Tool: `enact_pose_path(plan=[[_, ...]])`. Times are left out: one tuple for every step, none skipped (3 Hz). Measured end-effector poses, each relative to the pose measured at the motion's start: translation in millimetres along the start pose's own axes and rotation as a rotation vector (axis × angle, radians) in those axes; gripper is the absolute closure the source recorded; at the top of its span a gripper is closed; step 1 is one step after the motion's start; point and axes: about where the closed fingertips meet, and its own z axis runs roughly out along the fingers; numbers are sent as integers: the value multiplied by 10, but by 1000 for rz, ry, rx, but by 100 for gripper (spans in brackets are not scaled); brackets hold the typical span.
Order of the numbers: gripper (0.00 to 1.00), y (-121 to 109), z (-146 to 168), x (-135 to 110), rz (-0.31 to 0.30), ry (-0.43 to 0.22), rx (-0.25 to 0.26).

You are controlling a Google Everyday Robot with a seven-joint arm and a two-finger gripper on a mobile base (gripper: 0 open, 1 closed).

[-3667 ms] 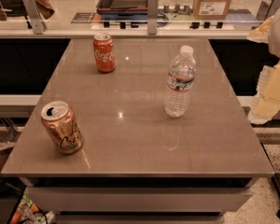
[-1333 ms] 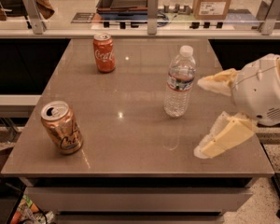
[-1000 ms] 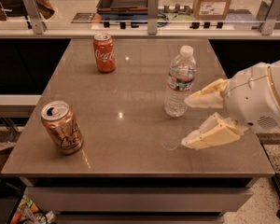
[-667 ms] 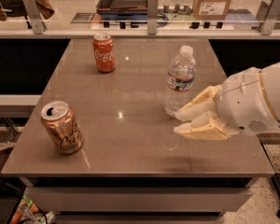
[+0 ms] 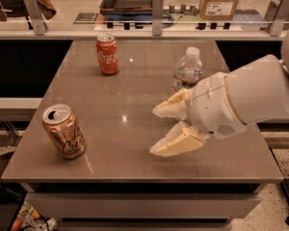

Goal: Pick orange can

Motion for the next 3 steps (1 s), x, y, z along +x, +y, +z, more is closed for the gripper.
enact_pose_path(plan=[[18,31,168,-189,-39,-15,-26],[0,43,299,-340,-73,-54,-50],[0,43,300,-340,-73,-55,-50]])
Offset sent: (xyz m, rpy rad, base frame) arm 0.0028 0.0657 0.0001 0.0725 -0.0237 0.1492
